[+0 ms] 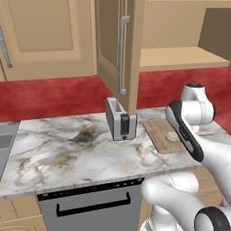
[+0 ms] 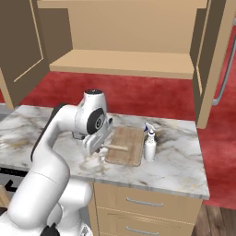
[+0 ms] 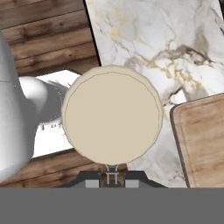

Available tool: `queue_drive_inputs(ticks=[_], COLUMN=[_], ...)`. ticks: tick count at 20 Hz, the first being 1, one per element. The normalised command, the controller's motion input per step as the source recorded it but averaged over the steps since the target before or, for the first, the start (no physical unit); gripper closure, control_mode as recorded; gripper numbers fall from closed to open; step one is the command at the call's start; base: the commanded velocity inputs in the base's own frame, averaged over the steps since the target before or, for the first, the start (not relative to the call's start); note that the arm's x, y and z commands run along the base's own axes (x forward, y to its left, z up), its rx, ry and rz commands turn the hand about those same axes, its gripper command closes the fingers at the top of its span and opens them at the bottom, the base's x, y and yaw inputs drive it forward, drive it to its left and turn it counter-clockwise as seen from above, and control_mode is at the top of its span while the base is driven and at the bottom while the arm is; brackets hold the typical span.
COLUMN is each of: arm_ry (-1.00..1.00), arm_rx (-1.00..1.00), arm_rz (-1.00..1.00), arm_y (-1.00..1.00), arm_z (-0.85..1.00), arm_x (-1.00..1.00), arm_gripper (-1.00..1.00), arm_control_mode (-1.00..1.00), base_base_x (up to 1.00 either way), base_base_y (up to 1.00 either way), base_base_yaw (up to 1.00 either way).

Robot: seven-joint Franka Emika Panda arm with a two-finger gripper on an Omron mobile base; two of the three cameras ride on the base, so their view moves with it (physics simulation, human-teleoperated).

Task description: Grab the spray bottle from the cabinet, then place it next to the cutting board for sanitizing. Then grab the dish brush from the countertop next to the sink and place it next to the cutting board.

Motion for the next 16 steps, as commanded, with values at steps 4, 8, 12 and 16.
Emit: queue_drive_inputs(ticks=[4, 8, 12, 16], arm_ry=[0.0, 0.0, 0.0, 0.0], arm_rx=[0.0, 0.0, 0.0, 0.0], arm_rz=[0.1, 0.1, 0.07, 0.0], arm_y=[-0.24, -0.28, -0.12, 0.0], arm_z=[-0.36, -0.39, -0.44, -0.31], arm_x=[0.42, 0.41, 0.32, 0.11], arm_gripper=[1.0, 1.0, 1.0, 1.0], arm_control_mode=[-1.0, -1.0, -1.0, -1.0], base_base_x=[0.0, 0.0, 0.0, 0.0], base_base_y=[0.0, 0.0, 0.0, 0.0], base_base_yaw=[0.0, 0.0, 0.0, 0.0])
